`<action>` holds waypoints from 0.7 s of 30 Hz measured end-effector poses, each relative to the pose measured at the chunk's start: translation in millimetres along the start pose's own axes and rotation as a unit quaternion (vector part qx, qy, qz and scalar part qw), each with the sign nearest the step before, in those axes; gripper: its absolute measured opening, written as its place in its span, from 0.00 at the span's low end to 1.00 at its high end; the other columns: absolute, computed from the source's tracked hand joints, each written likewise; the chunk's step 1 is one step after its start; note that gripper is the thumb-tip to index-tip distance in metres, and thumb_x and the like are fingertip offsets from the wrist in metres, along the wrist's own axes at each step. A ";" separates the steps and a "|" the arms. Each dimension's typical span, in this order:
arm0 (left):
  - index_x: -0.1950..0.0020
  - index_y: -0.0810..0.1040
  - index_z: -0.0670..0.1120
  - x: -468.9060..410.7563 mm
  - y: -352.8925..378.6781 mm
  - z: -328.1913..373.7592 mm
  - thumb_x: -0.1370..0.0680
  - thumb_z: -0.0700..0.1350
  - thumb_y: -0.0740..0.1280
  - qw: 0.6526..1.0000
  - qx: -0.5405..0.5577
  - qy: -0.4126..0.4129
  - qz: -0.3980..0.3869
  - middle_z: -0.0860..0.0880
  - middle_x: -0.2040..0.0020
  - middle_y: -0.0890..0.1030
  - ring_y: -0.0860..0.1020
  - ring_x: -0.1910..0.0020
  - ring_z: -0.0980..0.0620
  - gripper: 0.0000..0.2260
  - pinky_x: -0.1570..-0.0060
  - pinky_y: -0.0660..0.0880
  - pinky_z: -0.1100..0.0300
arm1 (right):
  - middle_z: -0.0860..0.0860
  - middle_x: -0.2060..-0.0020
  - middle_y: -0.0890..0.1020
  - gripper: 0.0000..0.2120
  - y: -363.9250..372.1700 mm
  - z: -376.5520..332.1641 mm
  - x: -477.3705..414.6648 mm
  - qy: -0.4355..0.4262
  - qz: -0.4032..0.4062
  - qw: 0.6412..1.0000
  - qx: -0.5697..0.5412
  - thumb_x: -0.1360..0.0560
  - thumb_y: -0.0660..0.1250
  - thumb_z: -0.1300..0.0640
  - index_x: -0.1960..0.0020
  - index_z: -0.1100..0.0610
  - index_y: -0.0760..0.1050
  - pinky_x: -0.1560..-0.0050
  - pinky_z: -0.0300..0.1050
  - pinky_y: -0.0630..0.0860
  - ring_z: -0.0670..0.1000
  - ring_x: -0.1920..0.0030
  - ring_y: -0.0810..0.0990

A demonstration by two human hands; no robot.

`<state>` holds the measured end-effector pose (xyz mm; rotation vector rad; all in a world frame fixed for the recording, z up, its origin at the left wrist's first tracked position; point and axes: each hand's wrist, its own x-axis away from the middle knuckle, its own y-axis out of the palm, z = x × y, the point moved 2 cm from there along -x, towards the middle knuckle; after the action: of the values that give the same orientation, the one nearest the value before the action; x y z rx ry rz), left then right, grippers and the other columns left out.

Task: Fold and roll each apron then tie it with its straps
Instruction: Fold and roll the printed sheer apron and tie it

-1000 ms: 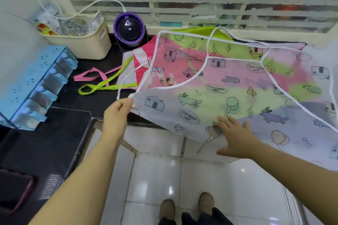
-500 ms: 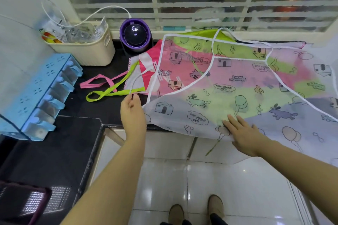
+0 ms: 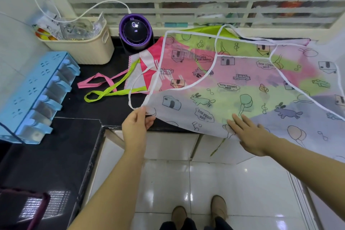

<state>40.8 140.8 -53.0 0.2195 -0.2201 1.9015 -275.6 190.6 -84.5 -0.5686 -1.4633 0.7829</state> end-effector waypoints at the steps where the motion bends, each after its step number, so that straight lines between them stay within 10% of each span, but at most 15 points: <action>1: 0.57 0.80 0.45 -1.4 -3.2 6.3 0.18 0.44 0.61 0.999 -0.020 0.020 -0.020 0.50 0.62 0.81 0.80 0.63 0.58 0.11 0.57 0.79 0.64 | 0.51 0.25 0.32 0.33 -0.6 0.7 0.1 -0.004 -0.005 1.000 0.000 0.18 0.51 0.57 0.24 0.54 0.31 0.29 0.63 0.54 0.57 0.24 0.36; 7: 0.62 0.76 0.39 -12.8 -27.7 8.6 0.23 0.52 0.65 0.982 -0.163 0.025 -0.097 0.39 0.59 0.79 0.75 0.59 0.47 0.16 0.53 0.72 0.52 | 0.54 0.24 0.35 0.38 8.5 -6.5 6.1 -0.018 0.061 0.998 0.015 0.21 0.58 0.51 0.23 0.56 0.34 0.29 0.64 0.51 0.58 0.23 0.40; 11: 0.57 0.76 0.41 -6.0 -32.1 -9.0 0.24 0.48 0.67 0.984 -0.149 -0.052 -0.083 0.43 0.58 0.80 0.79 0.55 0.46 0.10 0.50 0.77 0.54 | 0.58 0.27 0.65 0.50 46.2 -20.7 9.1 -0.037 0.252 0.967 0.003 0.42 0.78 0.53 0.25 0.57 0.59 0.36 0.69 0.62 0.60 0.29 0.62; 16: 0.41 0.71 0.42 -4.3 -35.1 -20.7 0.23 0.32 0.64 0.992 -0.103 -0.072 -0.013 0.45 0.51 0.77 0.76 0.64 0.52 0.12 0.57 0.78 0.60 | 0.61 0.30 0.70 0.48 76.4 -26.4 5.4 0.057 0.335 0.939 -0.052 0.43 0.77 0.65 0.27 0.60 0.60 0.34 0.66 0.55 0.59 0.31 0.63; 21: 0.32 0.70 0.48 -5.0 -31.2 -11.6 0.23 0.39 0.67 0.960 -0.267 0.056 0.069 0.48 0.36 0.70 0.72 0.40 0.48 0.20 0.43 0.73 0.54 | 0.63 0.31 0.70 0.34 83.4 -19.2 11.3 0.070 0.370 0.923 -0.084 0.35 0.63 0.66 0.29 0.64 0.63 0.34 0.69 0.60 0.60 0.31 0.63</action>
<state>71.4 149.5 -64.0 -0.2740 -0.6718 1.9101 -267.2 254.9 -141.5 -1.3249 -1.1772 1.1715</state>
